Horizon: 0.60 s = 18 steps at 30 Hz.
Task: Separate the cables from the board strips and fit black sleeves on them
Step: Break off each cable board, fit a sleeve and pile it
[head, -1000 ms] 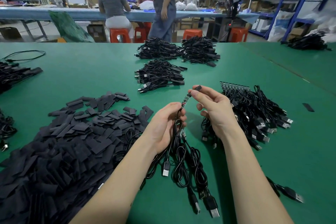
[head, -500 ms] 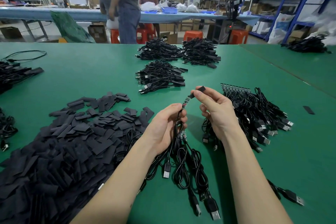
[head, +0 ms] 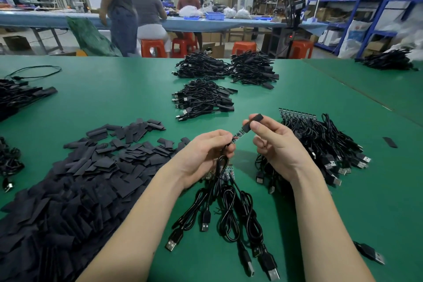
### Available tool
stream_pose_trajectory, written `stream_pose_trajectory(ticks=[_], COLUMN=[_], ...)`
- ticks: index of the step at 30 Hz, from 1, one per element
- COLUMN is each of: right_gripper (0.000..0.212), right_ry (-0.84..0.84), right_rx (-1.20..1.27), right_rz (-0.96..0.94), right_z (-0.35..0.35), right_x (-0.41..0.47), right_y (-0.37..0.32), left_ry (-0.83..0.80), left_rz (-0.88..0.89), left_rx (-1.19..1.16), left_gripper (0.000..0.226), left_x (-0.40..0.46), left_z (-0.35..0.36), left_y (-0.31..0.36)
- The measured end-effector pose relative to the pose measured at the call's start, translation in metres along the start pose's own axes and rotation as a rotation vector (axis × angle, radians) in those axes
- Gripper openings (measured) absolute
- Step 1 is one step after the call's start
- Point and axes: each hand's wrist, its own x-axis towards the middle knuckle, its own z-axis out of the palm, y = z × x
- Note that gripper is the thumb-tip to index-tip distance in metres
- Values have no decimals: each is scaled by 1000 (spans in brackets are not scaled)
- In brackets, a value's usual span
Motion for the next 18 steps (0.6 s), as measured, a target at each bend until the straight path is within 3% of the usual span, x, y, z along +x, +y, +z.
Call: stream_pose_trajectory(ticks=[6,18], right_gripper=[25,20], right_ry=[-92,-187], right_rx=[-26,74], right_rz=[21,37], right_z=[0,6], right_x=[-3,-6], right_y=[-5,-5], left_ry=[-25,-70], left_rz=[-6,14], left_rx=[216,204], left_gripper=[5,14], left_x=[-6,-9], left_z=[-8,-11], left_y=[11,13])
